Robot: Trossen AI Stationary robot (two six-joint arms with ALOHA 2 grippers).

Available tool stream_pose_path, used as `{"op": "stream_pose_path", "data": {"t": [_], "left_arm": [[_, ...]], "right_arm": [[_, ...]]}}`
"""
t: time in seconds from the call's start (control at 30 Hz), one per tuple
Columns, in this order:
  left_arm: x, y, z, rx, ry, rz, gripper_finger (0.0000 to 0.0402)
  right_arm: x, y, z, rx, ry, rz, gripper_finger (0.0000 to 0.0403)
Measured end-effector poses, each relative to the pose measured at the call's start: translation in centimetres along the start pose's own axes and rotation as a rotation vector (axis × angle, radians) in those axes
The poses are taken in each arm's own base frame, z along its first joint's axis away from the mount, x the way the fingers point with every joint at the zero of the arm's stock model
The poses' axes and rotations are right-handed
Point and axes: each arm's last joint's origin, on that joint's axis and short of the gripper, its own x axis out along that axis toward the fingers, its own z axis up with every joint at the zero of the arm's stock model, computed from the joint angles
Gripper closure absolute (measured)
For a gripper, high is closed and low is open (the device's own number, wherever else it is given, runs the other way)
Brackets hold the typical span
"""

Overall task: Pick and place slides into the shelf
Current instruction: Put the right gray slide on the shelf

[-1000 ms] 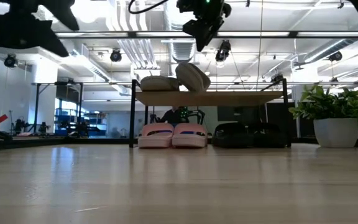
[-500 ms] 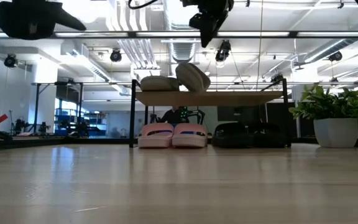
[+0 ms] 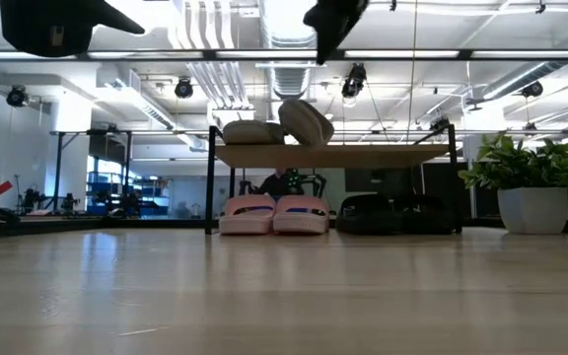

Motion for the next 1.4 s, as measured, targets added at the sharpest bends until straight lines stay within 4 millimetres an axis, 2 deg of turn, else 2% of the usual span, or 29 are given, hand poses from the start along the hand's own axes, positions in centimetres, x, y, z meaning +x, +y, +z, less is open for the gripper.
{"op": "stream_pose_path", "data": {"t": [0.17,0.3,0.43,0.57,0.7,0.9,1.1,1.2,1.4], "left_arm": [[0.0,0.0,0.0,0.000,0.000,0.000,0.0181],[0.0,0.0,0.1,0.017,-0.028,0.006,0.0181],[-0.2,-0.8,0.5,0.221,-0.139,-0.038,0.0181],[-1.3,-2.6,1.3,0.445,-0.234,-0.171,0.0181],[-2.2,-3.3,1.9,0.651,-0.285,-0.233,0.0181],[-5.3,-3.4,3.3,0.717,-0.301,-0.356,0.0181],[-8.6,-2.0,4.8,0.828,-0.346,-0.359,0.0181],[-10.3,-1.2,5.5,0.854,-0.359,-0.368,0.0181],[-13.3,0.5,6.9,0.864,-0.421,-0.377,0.0181]], "right_arm": [[2.2,2.2,0.5,-0.170,-0.063,-0.023,0.0211],[3.5,2.4,-0.4,-0.190,-0.038,-0.029,0.0211],[2.7,1.6,-1.2,-0.134,-0.047,-0.029,0.0211],[1.1,0.3,-1.9,-0.091,-0.086,-0.016,0.0211],[0.5,-0.7,-2.7,-0.062,-0.111,0.000,0.0211],[1.7,-0.4,-3.4,-0.063,-0.214,0.066,0.0211],[3.7,1.0,-4.3,-0.038,-0.222,0.060,0.0211],[4.2,1.2,-4.1,-0.022,-0.233,0.043,0.0211],[7.7,0.1,-3.3,0.073,-0.226,-0.008,0.0211]]}}
